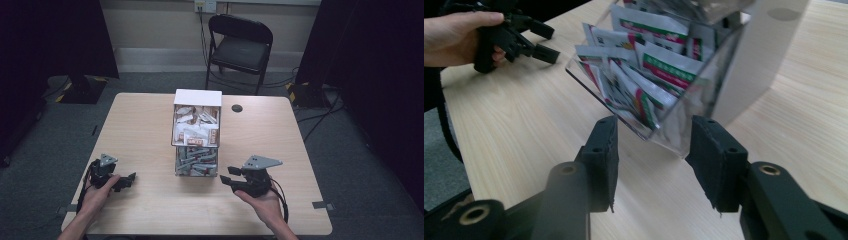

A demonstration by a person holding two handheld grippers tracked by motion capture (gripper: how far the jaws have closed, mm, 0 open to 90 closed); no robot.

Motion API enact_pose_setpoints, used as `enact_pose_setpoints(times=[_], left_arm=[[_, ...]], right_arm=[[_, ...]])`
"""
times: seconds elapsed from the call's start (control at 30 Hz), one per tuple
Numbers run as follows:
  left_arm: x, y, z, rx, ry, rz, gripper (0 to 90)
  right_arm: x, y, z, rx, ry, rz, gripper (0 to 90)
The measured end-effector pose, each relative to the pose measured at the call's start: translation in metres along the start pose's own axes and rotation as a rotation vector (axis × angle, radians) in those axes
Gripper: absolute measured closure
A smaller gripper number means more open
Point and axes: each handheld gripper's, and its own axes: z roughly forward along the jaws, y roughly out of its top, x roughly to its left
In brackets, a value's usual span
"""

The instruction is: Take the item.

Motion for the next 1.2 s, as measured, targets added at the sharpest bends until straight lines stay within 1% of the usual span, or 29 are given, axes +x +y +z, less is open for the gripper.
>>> enact_pose_setpoints(times=[0.03,0.07,0.13,0.17,0.23,0.37,0.4,0.47,0.5,0.53,0.7,0.8,1.0,1.2], left_arm=[[0.000,0.000,0.000,0.002,0.001,0.001,0.1],[0.000,0.000,0.000,0.001,-0.001,0.001,0.1],[0.000,0.000,0.000,0.000,0.000,0.000,0.1],[0.000,0.000,0.000,0.002,0.000,0.000,0.1],[0.000,0.000,0.000,0.000,0.000,0.000,0.1],[0.000,0.000,0.000,0.001,0.003,0.001,0.1],[0.000,0.000,0.000,0.001,0.003,0.001,0.1],[0.000,0.000,0.000,0.002,0.000,0.001,0.1],[0.000,0.000,0.000,0.001,0.001,0.000,0.1],[0.000,0.000,0.000,0.003,0.001,0.001,0.1],[0.000,0.000,0.000,0.002,0.000,0.001,0.1],[0.000,0.000,0.000,0.003,0.001,0.001,0.1],[0.000,0.000,0.000,0.001,-0.001,0.001,0.1],[0.000,0.000,0.000,0.000,0.001,0.000,0.1]], right_arm=[[0.000,0.000,0.000,0.000,0.000,0.000,55.9],[0.003,0.003,0.006,0.006,0.016,-0.014,57.2],[0.004,0.004,0.009,0.007,0.022,-0.017,57.8],[0.006,0.005,0.014,0.001,0.039,-0.019,58.6],[0.007,0.006,0.017,0.001,0.042,-0.022,58.5],[0.009,0.010,0.027,0.013,0.065,-0.027,60.3],[0.009,0.010,0.027,0.013,0.065,-0.027,60.3],[0.010,0.014,0.031,0.011,0.082,-0.034,61.6],[0.010,0.014,0.031,0.011,0.082,-0.034,61.6],[0.012,0.015,0.036,0.018,0.093,-0.041,62.8],[0.016,0.018,0.044,0.029,0.114,-0.052,64.4],[0.017,0.021,0.051,0.028,0.121,-0.054,64.9],[0.018,0.021,0.065,0.037,0.137,-0.054,69.3],[0.017,0.021,0.072,0.043,0.136,-0.056,72.7]])
